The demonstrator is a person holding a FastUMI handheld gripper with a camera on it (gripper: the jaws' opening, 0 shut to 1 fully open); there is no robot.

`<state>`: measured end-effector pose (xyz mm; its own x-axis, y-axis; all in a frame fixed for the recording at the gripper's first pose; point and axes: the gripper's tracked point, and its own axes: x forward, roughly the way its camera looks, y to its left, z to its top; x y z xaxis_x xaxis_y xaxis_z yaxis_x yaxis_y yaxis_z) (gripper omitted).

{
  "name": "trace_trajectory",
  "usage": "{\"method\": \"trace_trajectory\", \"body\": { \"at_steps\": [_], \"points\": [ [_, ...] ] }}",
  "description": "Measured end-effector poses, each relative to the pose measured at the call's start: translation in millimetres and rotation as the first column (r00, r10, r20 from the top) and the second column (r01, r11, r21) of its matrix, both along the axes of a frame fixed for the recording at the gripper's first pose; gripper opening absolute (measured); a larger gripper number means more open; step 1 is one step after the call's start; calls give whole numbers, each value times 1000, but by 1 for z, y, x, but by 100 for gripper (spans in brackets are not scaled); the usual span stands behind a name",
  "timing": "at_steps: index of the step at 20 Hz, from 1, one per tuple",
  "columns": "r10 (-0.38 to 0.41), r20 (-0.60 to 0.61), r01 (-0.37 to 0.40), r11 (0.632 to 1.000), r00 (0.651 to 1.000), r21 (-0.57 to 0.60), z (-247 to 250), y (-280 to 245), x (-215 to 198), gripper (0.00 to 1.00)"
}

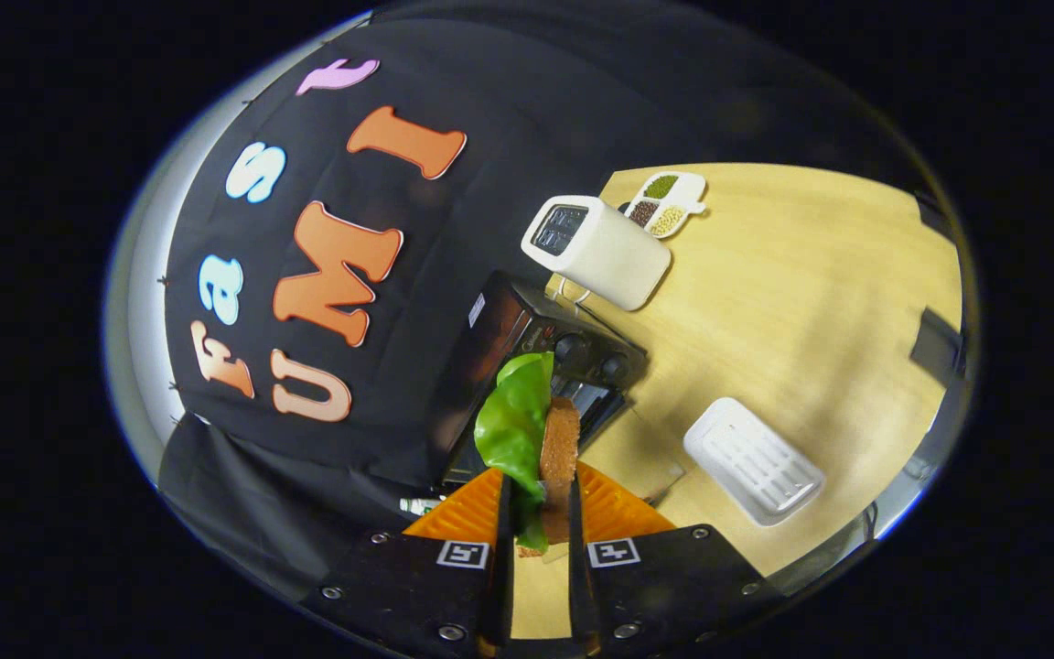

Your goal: Open the toaster oven, put the food inside, and close the toaster oven door.

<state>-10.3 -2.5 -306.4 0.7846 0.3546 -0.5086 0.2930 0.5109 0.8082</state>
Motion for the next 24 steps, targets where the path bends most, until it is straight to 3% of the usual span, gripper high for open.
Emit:
{"method": "trace_trajectory", "body": {
  "at_steps": [3,7,10,14,19,21,22,23,24],
  "points": [
    [-102,13,100,990,995,100,-21,34,14,25],
    [-155,-29,158,981,987,116,-61,65,37,25],
    [-216,8,211,961,976,179,-72,84,67,25],
    [-245,-17,245,958,969,152,-101,103,96,25],
    [-345,10,342,934,939,108,-115,120,126,28],
    [-361,-42,363,926,932,105,-128,123,136,39],
    [-344,-59,349,931,937,108,-133,130,136,53],
    [-320,-66,326,937,945,127,-137,139,137,60],
    [-290,-84,300,944,953,140,-135,152,134,76]
  ]
}}
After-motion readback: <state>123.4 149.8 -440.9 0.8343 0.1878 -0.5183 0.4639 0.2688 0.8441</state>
